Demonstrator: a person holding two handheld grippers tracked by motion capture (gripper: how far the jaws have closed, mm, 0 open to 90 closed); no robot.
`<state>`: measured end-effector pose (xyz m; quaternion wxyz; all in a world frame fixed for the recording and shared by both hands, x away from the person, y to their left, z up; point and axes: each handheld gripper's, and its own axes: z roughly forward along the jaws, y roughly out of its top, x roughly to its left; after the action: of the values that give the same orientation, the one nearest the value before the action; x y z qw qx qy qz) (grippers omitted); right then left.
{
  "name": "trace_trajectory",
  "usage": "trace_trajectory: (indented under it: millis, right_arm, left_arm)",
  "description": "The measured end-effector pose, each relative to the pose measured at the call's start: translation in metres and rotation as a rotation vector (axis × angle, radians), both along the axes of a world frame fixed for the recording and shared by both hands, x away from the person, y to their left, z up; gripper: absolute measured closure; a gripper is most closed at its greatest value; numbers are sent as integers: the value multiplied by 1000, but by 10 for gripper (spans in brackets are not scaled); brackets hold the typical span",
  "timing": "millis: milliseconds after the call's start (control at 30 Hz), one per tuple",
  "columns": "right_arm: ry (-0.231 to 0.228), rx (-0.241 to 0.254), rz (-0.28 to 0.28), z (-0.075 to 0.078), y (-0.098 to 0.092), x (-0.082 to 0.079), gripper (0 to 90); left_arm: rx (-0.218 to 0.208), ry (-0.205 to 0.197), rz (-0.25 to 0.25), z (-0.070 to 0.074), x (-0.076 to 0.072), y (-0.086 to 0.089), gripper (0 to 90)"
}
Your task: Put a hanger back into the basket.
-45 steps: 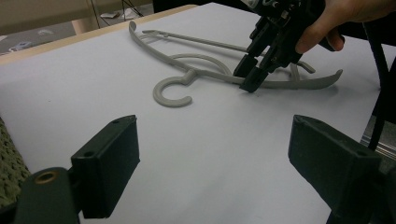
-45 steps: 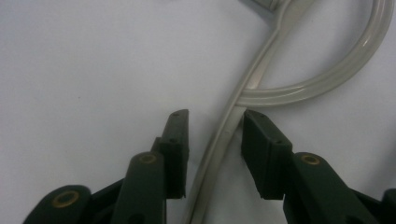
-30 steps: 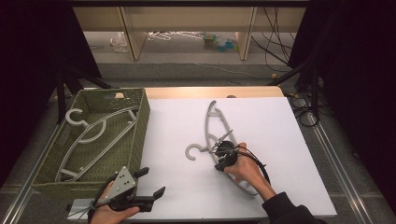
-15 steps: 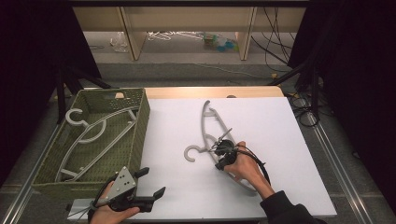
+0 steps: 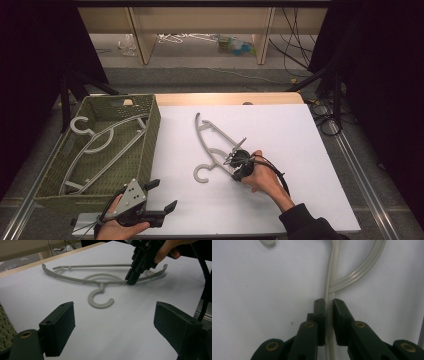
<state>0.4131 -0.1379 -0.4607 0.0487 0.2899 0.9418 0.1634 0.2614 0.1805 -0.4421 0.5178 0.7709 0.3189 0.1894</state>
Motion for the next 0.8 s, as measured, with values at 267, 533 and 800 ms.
trace_trajectory:
  millis: [267,533,800]
  right_arm:
    - [-14,-5,84,8,-9,-7,823]
    - [5,55,161,22,-17,-28,823]
    - [22,96,248,32,-20,-43,823]
  left_arm:
    - [37,-13,-20,-1,-2,-5,193]
    - [100,-64,-39,0,-1,-12,222]
    - [135,-87,-24,1,7,-18,246]
